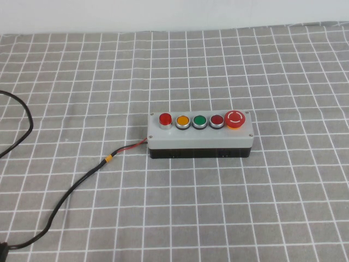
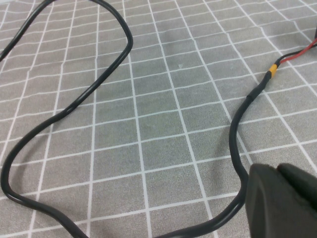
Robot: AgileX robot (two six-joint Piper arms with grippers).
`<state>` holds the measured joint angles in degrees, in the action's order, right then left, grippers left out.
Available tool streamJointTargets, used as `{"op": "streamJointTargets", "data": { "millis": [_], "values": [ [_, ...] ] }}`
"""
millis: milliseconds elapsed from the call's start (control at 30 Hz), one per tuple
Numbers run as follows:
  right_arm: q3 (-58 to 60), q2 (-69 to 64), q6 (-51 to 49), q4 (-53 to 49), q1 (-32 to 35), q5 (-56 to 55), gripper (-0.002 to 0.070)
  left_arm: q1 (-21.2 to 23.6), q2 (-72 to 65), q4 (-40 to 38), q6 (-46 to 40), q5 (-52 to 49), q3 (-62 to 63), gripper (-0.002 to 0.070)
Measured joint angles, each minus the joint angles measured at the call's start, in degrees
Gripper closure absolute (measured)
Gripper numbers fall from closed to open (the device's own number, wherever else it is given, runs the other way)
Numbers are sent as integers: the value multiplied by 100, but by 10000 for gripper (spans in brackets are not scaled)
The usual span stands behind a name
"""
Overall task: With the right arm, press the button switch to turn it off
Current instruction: 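Press the lit red button on the button box to turn it off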
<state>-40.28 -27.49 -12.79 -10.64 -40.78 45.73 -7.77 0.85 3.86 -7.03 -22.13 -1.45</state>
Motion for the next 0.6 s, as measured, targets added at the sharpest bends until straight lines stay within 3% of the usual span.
{"op": "streamJointTargets", "data": {
  "millis": [300, 600],
  "values": [
    [129, 185, 0, -52, 84, -74, 692, 0, 0, 0, 0, -10, 0, 678],
    [1757, 1688, 0, 205, 2018, -1963, 693, 0, 0, 0, 0, -10, 0, 678]
  ]
}}
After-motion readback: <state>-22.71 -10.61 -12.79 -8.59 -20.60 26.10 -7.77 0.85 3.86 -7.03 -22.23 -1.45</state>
